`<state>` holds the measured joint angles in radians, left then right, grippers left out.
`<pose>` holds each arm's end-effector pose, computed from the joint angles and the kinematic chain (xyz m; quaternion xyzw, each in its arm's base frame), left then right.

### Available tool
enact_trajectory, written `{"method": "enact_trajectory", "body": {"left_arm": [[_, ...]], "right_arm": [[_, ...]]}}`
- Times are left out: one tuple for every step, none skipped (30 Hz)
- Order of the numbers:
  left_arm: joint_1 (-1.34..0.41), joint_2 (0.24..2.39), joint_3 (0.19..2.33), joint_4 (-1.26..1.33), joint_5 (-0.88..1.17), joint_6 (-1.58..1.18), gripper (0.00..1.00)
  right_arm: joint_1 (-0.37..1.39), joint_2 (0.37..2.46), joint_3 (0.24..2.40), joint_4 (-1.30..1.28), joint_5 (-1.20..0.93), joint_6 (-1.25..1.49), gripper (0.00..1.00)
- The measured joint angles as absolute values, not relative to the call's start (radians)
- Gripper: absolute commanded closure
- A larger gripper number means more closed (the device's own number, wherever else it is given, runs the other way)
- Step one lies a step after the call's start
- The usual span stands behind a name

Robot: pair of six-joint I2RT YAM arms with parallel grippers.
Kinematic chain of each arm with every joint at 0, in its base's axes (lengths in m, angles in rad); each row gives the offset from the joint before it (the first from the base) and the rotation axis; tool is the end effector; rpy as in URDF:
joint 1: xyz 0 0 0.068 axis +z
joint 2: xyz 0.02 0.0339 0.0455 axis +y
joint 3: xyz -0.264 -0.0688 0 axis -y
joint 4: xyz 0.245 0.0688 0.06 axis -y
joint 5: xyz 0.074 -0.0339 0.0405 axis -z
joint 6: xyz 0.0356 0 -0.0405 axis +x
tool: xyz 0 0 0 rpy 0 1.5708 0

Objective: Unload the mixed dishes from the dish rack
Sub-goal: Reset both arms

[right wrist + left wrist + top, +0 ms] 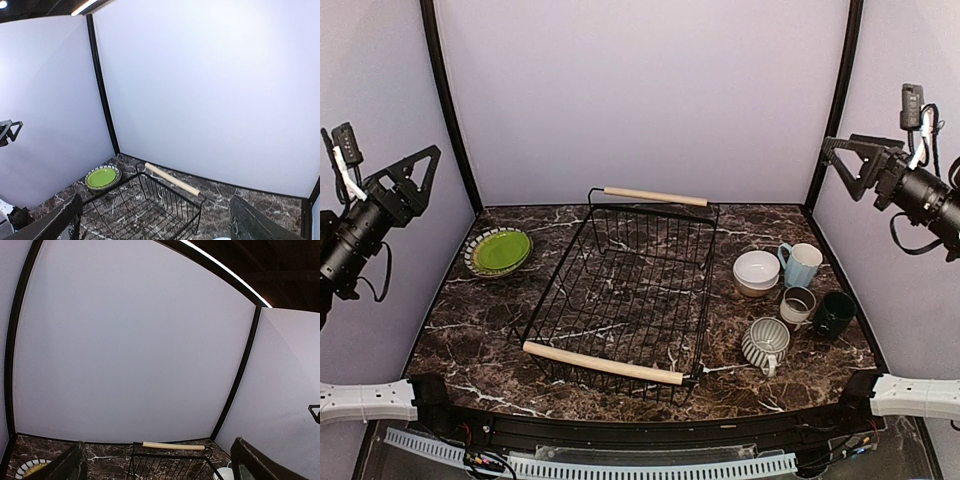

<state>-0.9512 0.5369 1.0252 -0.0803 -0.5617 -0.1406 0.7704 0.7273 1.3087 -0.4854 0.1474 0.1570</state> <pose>0.0601 -0.0516 0.4578 -0.0048 0.5763 -0.2868 0.7653 0.0778 0.0682 0.4842 -0.1505 0.6557 0.2859 0.6824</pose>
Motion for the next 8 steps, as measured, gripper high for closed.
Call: {"method": "enact_trajectory", "body": {"left_arm": [[-0.951,0.535,1.030,-0.083,-0.565,-0.139,0.01],[-0.951,0.534,1.033,-0.085,-0.567,-0.138,0.01],[-0.951,0.533,1.036,-0.087,-0.569,-0.136,0.01],[-0.951,0.532,1.040,-0.091,-0.571,-0.134,0.01],[-0.951,0.531,1.043,-0.093,-0.575,-0.134,0.01],[-0.951,0.529,1.044,-0.096,-0.577,-0.133,0.01],[-0.951,0.528,1.045,-0.099,-0.580,-0.131,0.01],[-0.951,0.528,1.046,-0.102,-0.584,-0.130,0.01]], "right_arm": [[0.770,0.718,1.311,-0.466,0.139,0.147,0.01],[0.770,0.712,1.313,-0.452,0.135,0.139,0.01],[0.770,0.707,1.315,-0.436,0.134,0.131,0.01],[0.770,0.706,1.316,-0.425,0.134,0.127,0.01],[0.770,0.706,1.317,-0.417,0.135,0.124,0.01],[0.770,0.706,1.317,-0.410,0.135,0.120,0.02],[0.770,0.706,1.316,-0.406,0.135,0.115,0.01],[0.770,0.705,1.314,-0.398,0.135,0.113,0.01]]}}
